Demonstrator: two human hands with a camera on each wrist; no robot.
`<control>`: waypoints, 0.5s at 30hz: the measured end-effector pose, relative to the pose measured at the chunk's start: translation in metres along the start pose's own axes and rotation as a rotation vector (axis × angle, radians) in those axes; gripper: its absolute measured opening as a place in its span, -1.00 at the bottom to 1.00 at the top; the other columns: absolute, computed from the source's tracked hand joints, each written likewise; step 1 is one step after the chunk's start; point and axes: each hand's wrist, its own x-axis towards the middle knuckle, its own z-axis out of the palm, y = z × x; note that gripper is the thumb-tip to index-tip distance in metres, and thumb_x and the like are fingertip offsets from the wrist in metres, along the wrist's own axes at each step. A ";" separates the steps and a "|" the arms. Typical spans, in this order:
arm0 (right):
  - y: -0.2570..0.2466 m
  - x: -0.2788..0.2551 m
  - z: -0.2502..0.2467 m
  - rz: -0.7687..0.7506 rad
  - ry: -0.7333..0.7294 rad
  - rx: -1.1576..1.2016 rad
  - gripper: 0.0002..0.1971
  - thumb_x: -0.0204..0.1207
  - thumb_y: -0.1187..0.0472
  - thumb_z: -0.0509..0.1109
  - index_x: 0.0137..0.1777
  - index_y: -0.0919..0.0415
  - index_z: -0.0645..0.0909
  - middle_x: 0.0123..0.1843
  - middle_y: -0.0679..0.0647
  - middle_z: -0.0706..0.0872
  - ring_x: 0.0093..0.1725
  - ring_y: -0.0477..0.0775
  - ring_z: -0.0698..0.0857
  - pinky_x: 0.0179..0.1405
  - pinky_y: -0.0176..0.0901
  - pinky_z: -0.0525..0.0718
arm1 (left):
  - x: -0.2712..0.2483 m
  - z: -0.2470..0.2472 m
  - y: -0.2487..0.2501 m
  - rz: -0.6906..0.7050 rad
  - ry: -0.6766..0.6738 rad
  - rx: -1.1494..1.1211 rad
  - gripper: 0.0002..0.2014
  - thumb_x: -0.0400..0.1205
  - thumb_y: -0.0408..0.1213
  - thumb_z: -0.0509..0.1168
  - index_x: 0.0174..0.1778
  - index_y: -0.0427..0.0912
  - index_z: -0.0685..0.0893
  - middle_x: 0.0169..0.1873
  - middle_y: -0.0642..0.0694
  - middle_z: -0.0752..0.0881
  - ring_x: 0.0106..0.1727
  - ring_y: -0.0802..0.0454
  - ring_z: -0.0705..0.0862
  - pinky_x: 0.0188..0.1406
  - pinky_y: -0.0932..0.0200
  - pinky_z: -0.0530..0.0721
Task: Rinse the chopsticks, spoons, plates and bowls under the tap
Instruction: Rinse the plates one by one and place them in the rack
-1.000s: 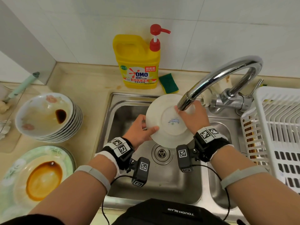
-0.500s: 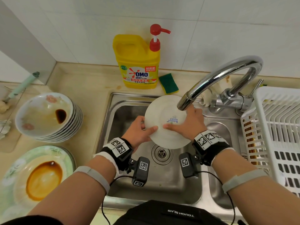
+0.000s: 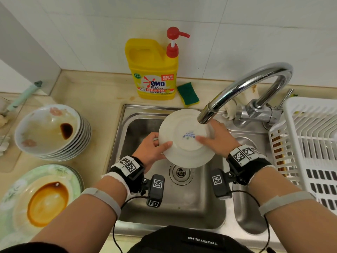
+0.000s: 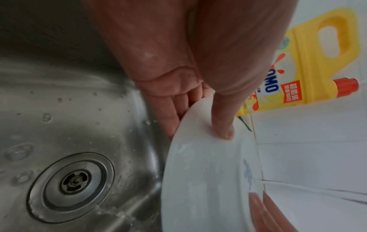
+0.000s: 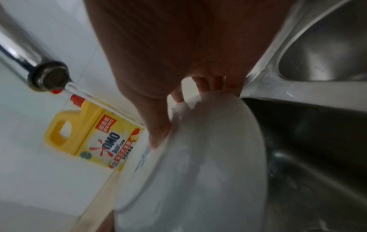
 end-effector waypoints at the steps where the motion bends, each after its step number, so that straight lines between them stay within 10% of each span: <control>1: -0.001 -0.004 0.000 -0.010 -0.016 -0.028 0.04 0.34 -0.32 0.56 0.75 -0.09 0.12 0.66 0.11 0.34 0.67 0.20 0.26 0.63 0.28 0.34 | 0.000 0.000 -0.001 -0.002 0.003 -0.003 -0.50 0.60 -0.33 0.53 0.40 -0.27 0.50 0.22 -0.28 0.79 0.21 -0.18 0.80 0.05 -0.13 0.84; 7: -0.022 -0.008 0.020 0.164 0.146 -0.141 0.39 -0.08 -0.61 0.55 0.73 -0.09 0.02 0.62 0.21 0.23 0.64 0.30 0.26 0.58 0.34 0.42 | -0.002 0.009 0.000 -0.006 -0.036 0.037 -0.53 0.61 -0.37 0.52 0.35 -0.29 0.46 0.21 -0.33 0.78 0.21 -0.22 0.80 0.12 -0.25 0.82; 15: -0.019 0.000 0.004 0.117 0.182 0.040 -0.40 0.68 -0.20 0.32 0.68 -0.12 0.31 0.57 0.17 0.48 0.57 0.28 0.46 0.50 0.21 0.45 | -0.004 0.002 0.002 0.000 -0.042 0.036 -0.54 0.61 -0.36 0.51 0.36 -0.29 0.47 0.19 -0.31 0.80 0.17 -0.18 0.82 0.05 -0.15 0.85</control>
